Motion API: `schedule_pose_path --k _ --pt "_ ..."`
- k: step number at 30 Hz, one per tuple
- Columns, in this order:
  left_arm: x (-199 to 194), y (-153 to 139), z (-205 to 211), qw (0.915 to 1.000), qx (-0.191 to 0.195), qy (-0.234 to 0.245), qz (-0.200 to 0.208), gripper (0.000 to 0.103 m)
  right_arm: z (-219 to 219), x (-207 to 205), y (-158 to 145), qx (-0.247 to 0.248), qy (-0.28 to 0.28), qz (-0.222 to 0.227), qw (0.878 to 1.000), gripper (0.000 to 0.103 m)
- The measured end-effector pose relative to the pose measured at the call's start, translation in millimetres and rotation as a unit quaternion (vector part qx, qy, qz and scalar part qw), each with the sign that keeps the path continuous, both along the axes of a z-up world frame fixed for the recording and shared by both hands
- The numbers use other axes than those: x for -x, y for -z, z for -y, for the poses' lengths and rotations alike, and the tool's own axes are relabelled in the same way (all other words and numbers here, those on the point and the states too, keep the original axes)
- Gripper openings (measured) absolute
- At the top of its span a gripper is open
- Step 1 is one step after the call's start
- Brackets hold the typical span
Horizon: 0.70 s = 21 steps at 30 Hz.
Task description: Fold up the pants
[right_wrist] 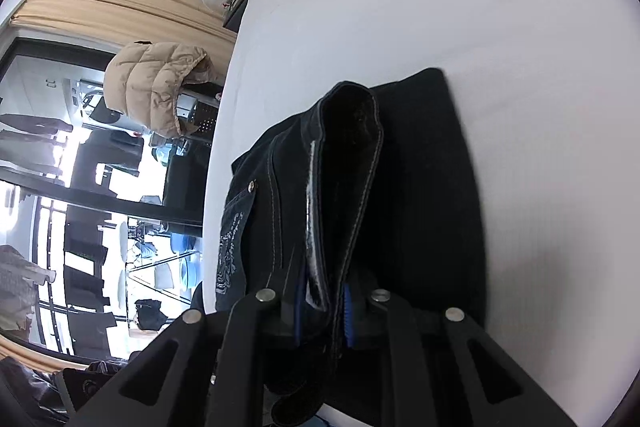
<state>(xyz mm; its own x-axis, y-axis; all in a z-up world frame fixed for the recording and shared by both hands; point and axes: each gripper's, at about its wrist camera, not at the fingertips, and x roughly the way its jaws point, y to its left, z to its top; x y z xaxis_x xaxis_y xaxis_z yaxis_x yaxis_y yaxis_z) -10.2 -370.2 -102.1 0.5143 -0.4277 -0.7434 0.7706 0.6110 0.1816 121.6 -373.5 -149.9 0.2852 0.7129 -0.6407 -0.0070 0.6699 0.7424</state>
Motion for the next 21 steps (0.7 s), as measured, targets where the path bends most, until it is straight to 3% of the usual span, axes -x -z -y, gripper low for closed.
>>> schedule_pose_path --k 9,14,21 --pt "-11 12 15 0.9998 -0.01 0.011 -0.01 0.01 20 3 12 -0.006 0.02 -0.007 1.0 0.016" --pt "-1 10 -12 0.9998 -0.01 0.014 -0.013 0.01 26 6 18 -0.006 0.027 -0.011 1.0 0.016" --pt "-3 8 -20 0.9995 -0.012 0.021 -0.021 0.01 31 13 25 -0.011 0.039 -0.015 0.999 0.016"
